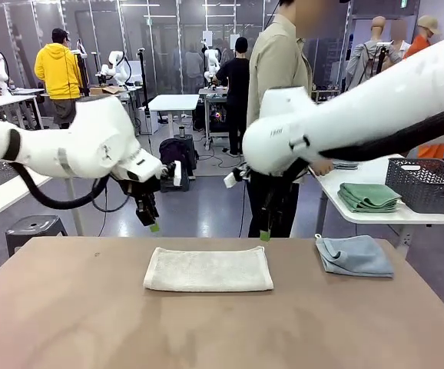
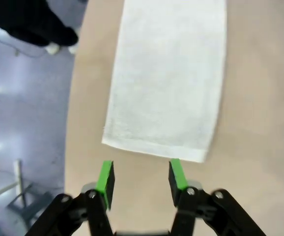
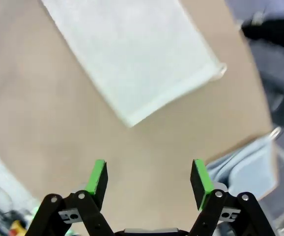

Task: Fold the towels and place them in the basket.
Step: When a person lays out a Towel with hook on the table, fold it in half twice.

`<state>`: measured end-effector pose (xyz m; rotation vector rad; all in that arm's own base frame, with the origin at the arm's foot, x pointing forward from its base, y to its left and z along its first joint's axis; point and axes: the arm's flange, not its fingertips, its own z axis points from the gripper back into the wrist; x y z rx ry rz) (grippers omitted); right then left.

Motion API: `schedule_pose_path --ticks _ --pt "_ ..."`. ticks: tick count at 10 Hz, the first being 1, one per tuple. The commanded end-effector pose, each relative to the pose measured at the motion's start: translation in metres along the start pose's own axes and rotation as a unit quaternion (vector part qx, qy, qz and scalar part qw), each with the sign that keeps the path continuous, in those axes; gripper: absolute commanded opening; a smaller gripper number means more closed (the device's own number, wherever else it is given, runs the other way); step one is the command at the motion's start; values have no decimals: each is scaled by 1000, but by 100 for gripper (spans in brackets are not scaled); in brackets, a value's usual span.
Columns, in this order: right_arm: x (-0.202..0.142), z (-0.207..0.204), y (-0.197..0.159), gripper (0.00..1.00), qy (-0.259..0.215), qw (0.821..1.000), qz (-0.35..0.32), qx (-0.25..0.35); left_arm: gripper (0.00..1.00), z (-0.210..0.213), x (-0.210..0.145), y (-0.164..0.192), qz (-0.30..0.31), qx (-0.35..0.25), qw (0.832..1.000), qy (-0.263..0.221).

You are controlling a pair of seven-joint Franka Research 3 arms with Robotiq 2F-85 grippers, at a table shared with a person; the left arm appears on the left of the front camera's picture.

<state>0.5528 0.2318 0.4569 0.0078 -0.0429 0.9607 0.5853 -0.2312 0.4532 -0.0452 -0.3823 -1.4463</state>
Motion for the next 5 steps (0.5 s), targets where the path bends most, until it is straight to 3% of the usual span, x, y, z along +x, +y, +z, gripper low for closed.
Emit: schedule_pose_path --ticks 1,3,5 --pt "-36 5 6 85 -27 991 -128 24 57 38 -48 -34 5 -28 998 -64" --pt "-57 -2 9 85 -51 981 -179 49 57 61 -87 -42 23 -19 992 -124" --pt "-61 -3 10 85 -81 981 -170 35 57 64 -135 -37 18 -39 978 -204"
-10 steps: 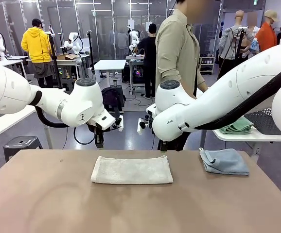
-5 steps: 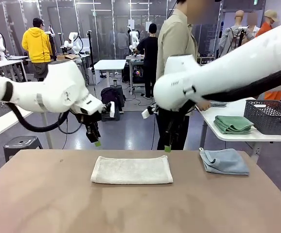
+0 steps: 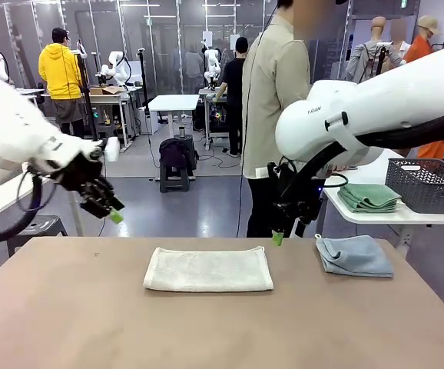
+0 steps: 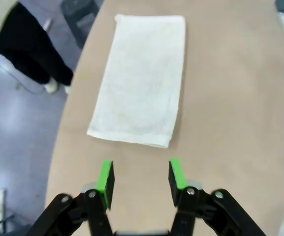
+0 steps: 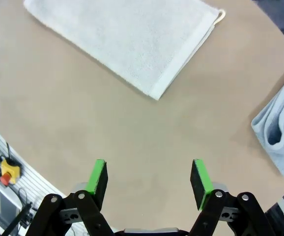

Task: Fold the towels and place them in the basket.
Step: When a person lays out a Towel with hook on the table, fold it in half twice.

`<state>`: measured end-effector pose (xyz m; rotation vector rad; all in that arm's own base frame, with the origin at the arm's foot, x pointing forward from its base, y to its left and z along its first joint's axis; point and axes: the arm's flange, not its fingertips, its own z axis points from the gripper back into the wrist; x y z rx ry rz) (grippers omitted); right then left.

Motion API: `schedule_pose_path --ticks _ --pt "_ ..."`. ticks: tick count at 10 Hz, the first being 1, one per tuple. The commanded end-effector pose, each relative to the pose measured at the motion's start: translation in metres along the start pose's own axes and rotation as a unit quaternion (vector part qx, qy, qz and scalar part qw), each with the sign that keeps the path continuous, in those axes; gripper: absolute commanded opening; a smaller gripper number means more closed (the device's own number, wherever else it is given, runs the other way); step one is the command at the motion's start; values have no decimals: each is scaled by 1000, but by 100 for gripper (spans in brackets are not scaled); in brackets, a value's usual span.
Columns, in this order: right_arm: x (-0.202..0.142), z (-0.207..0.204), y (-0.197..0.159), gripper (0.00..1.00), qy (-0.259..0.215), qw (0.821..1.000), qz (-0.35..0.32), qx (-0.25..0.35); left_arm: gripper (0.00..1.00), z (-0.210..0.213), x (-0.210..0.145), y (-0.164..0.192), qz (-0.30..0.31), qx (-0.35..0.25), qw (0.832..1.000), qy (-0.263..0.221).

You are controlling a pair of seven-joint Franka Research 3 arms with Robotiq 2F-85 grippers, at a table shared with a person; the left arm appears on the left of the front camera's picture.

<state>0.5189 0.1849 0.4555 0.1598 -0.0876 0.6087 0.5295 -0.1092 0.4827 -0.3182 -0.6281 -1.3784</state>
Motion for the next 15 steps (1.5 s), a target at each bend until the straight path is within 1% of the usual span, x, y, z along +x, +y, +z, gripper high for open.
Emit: schedule_pose_path --ticks 1,3,4,5,6,7,8,9,11,12,13,15 --pt "2 4 1 85 19 1000 5 3 57 3 -43 1 -18 -42 996 -74" --pt "2 4 1 85 19 1000 5 3 57 8 -77 5 -27 -88 987 -129" --pt "2 4 1 85 19 1000 5 3 57 12 -89 9 -24 -105 985 -138" --pt "2 4 1 85 19 1000 5 3 57 11 -97 14 -22 -114 984 -137" --pt "2 4 1 85 19 1000 5 3 57 10 -98 14 -14 -110 984 -139" --pt "-2 1 2 85 13 1000 2 5 57 5 -93 10 -18 -99 987 -127" --pt "-2 -6 1 85 9 1000 -28 8 57 7 -103 3 -14 -103 985 -139" --pt "-2 -16 1 85 0 998 -69 -2 57 7 -103 3 -14 -103 985 -139" --pt "6 -44 -1 85 -24 989 -147 -9 57 7 -103 3 -14 -103 985 -139" --pt "12 -60 -5 85 -38 984 -176 -3 57 7 -103 3 -14 -103 985 -139" --pt "21 -77 -8 85 -49 979 -196 -2 57 7 -103 3 -14 -103 985 -139" --pt "37 -103 -11 85 -62 972 -225 -31 57 7 -103 3 -14 -103 985 -139"
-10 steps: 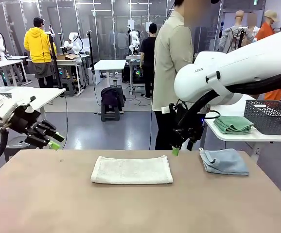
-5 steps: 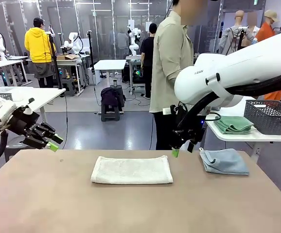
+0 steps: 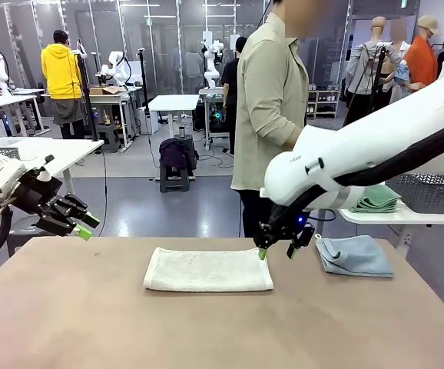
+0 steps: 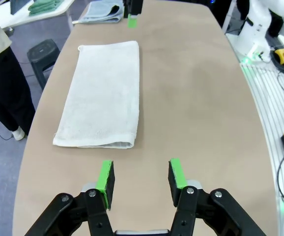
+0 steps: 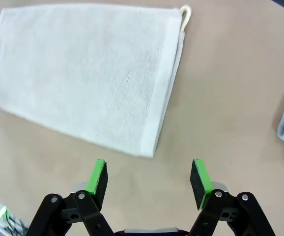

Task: Fold the towels and place them in the basket.
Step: When a person lays out a Towel with hook on the table, fold it in half twice.

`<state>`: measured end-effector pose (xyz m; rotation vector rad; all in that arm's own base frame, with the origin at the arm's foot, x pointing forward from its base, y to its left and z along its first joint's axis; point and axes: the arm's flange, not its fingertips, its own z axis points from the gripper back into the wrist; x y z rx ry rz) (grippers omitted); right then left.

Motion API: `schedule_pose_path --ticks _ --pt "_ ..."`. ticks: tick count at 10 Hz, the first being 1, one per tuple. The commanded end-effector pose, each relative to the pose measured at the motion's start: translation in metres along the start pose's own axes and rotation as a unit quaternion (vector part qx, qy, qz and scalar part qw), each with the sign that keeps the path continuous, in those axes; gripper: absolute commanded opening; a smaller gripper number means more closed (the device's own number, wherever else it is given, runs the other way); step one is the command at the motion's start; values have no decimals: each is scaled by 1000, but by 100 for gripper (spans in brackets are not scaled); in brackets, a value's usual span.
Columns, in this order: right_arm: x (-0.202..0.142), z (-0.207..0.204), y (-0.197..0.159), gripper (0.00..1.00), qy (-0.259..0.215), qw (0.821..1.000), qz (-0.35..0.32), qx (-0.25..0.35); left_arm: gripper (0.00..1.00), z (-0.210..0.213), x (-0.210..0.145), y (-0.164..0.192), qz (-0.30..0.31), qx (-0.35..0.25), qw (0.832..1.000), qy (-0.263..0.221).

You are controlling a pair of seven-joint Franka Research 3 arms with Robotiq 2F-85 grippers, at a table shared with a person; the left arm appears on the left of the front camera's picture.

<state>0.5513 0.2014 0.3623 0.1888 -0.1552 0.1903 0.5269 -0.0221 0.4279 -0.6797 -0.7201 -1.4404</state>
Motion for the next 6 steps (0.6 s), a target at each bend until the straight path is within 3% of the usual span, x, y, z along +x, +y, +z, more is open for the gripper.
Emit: schedule_pose_path --ticks 1,6 --pt "15 -19 12 85 -22 998 -42 -29 57 1 0 -2 -1 1 1000 0" --pt "40 -56 5 85 -32 994 -97 -41 57 1 0 -2 -1 1 1000 0"
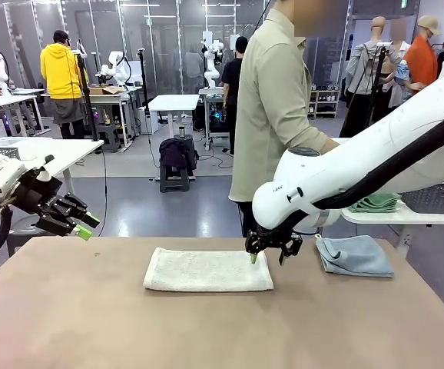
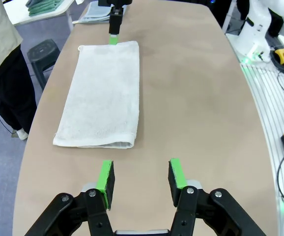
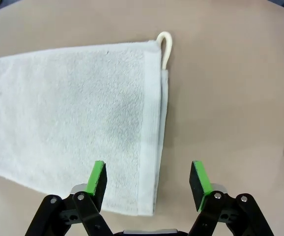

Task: Fold the towels and place them in the basket.
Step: When a person lays out a Towel with hook on the table, fold it in half twice.

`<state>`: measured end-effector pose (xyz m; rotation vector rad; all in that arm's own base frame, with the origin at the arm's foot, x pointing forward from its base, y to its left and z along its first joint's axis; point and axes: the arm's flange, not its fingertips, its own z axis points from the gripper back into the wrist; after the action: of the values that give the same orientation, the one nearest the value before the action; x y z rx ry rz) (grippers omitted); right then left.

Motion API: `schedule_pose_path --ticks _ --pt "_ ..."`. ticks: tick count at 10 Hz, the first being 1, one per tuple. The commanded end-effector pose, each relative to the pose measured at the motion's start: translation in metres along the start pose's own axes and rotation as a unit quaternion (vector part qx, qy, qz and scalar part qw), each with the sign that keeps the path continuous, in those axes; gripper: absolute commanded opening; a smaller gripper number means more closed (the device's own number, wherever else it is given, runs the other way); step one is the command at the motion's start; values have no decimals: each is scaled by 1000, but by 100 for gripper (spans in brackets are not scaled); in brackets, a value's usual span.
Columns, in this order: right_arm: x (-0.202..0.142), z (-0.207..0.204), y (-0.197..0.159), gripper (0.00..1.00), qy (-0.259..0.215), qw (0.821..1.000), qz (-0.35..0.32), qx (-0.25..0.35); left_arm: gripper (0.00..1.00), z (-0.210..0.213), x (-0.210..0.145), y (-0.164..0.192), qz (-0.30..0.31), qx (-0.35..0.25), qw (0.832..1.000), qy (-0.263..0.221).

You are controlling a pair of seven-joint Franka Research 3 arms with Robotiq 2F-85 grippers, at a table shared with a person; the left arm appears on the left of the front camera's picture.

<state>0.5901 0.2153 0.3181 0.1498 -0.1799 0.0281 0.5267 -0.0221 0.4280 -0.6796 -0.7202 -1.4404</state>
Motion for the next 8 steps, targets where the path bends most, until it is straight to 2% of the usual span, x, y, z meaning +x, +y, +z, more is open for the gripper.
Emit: schedule_pose_path --ticks 1,7,8 --pt "9 -12 8 85 -20 999 -32 -7 57 1 0 -2 -1 1 1000 0" --pt "14 -32 7 85 -4 999 -49 0 57 1 0 -2 -1 1 1000 0" --pt "14 -33 8 66 -5 999 -50 -4 57 1 0 -2 -1 1 1000 0"
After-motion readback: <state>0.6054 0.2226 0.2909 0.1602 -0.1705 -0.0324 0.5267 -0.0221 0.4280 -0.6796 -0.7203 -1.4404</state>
